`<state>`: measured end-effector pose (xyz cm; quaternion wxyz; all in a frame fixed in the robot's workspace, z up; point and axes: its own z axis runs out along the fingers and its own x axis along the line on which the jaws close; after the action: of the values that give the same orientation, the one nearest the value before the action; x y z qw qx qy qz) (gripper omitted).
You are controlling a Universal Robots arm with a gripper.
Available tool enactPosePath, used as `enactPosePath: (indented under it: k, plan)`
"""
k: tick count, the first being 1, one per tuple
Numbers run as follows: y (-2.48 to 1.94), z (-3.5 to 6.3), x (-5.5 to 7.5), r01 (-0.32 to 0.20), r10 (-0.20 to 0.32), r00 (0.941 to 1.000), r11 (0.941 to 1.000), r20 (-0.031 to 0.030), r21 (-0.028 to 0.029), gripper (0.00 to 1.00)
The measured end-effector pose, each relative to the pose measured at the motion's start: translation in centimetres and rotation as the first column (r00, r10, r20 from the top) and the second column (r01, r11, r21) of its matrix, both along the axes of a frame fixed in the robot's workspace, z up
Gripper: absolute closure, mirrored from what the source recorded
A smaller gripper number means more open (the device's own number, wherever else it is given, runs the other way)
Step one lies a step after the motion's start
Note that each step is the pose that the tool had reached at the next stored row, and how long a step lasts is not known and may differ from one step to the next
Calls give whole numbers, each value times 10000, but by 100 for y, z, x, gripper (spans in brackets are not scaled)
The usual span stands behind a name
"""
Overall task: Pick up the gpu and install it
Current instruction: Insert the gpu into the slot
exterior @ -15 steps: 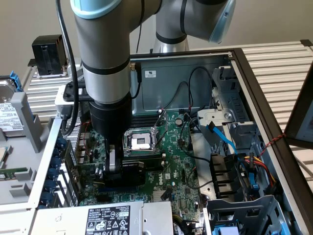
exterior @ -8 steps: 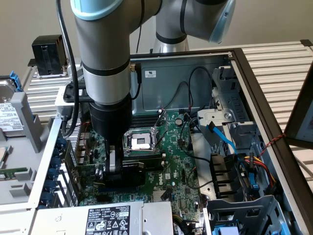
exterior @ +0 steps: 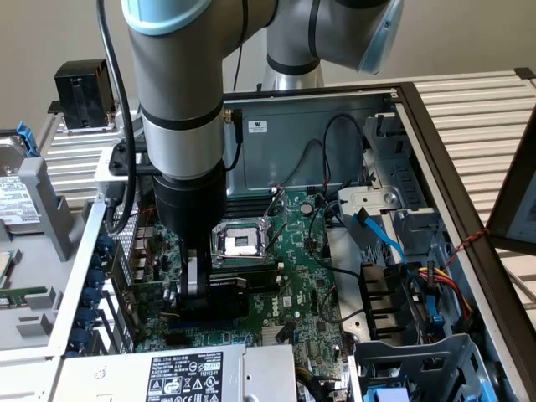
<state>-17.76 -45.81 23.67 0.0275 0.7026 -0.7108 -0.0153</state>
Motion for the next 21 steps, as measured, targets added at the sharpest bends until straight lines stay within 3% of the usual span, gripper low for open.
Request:
enactPosePath:
  k: [21]
  plan:
    - [0, -12, -1, -5, 5, 10000, 10000, -3, 1, 73]
